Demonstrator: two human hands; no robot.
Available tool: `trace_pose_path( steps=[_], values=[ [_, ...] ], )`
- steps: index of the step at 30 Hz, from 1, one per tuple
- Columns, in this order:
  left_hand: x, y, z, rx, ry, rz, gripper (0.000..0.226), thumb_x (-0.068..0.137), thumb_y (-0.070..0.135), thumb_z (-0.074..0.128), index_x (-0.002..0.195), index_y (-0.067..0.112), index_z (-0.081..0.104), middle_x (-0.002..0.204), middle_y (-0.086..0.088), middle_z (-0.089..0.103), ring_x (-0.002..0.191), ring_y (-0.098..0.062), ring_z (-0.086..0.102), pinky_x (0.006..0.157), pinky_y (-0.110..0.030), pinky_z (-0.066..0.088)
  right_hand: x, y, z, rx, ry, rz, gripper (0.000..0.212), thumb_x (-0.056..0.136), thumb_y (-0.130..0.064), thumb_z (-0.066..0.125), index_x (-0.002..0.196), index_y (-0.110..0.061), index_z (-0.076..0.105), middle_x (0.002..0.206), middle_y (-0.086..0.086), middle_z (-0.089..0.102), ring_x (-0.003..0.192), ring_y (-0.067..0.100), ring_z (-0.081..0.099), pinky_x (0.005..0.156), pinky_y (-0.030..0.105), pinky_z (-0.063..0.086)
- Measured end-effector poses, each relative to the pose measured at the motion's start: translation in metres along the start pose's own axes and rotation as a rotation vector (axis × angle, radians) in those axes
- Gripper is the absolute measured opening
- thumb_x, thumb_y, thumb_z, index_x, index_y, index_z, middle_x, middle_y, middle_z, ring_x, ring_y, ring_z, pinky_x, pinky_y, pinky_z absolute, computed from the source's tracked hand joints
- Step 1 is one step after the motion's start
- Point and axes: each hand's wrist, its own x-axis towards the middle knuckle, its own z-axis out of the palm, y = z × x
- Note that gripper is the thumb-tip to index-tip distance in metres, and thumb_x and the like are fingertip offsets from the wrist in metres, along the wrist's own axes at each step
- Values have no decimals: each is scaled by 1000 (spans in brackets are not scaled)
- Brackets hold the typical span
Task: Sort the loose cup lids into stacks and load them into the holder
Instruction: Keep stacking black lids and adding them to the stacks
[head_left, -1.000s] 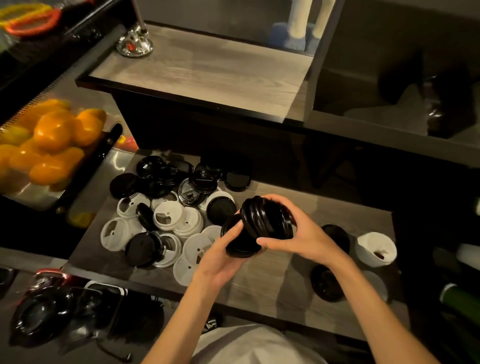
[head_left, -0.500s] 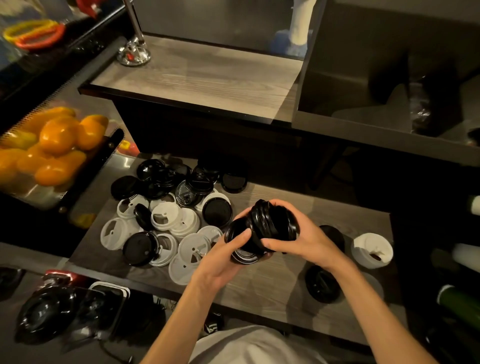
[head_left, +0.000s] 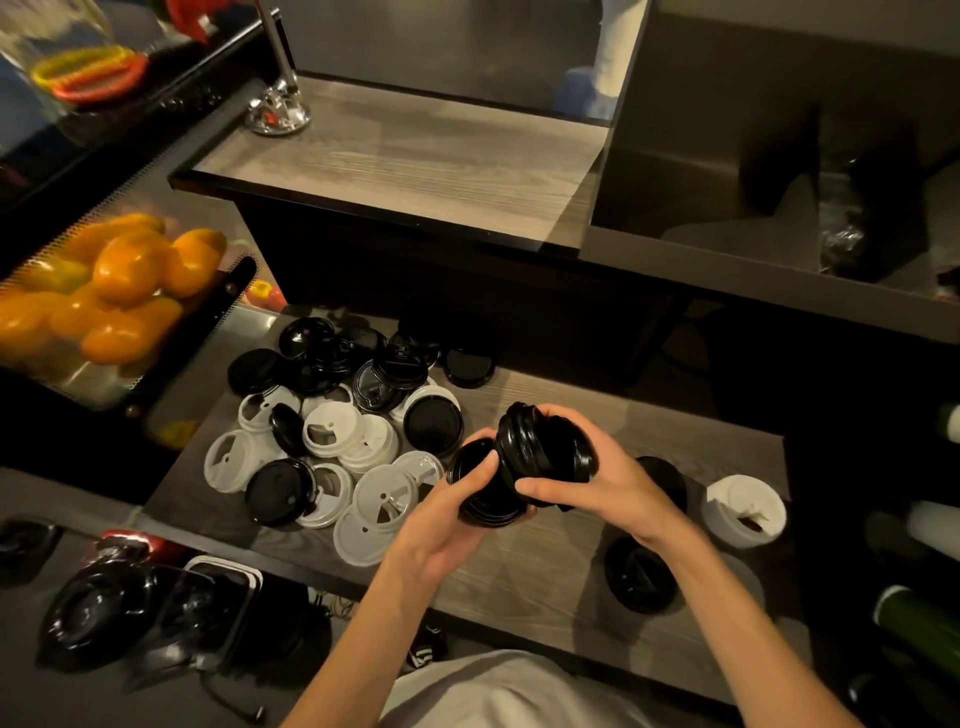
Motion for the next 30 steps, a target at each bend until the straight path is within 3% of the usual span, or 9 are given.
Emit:
trace_pose_path(
  steps=[7,16,20,24,30],
  values=[
    [0,1,2,28,-3,8,64,88,36,76,143,17,50,147,-18,53,130,-32,57,99,-48,53,-2,-3,-14,-119,-62,-34,84,68,-36,96,140,-41,53,141,-17,57,131,3,55,111,40,50],
    [-2,0,4,43,-42,71,65,95,32,68,151,11,41,151,-23,47,138,-37,49,100,-44,52,-1,-15,-15,-410,-100,-102,88,60,-59,94,135,-54,48,134,-30,46,129,-6,46,111,38,45],
    [-6,1,8,31,-43,57,81,85,41,79,149,7,43,144,-21,56,130,-32,58,96,-38,54,0,-19,-11,-427,-69,-136,89,58,-73,85,137,-56,47,134,-32,42,129,-7,44,110,40,46],
    [-5,1,6,-25,-24,31,90,79,46,83,150,6,43,147,-22,53,130,-33,57,100,-42,52,0,-23,-9,-330,-28,-180,82,65,-62,87,138,-48,53,134,-25,48,130,-2,48,109,36,48],
    [-7,2,5,-65,-50,30,68,82,44,80,139,12,59,138,-18,58,123,-30,55,95,-40,49,-7,-22,-9,-177,0,-223,60,87,-50,76,141,-37,55,140,-14,57,134,10,54,109,45,50]
  ],
)
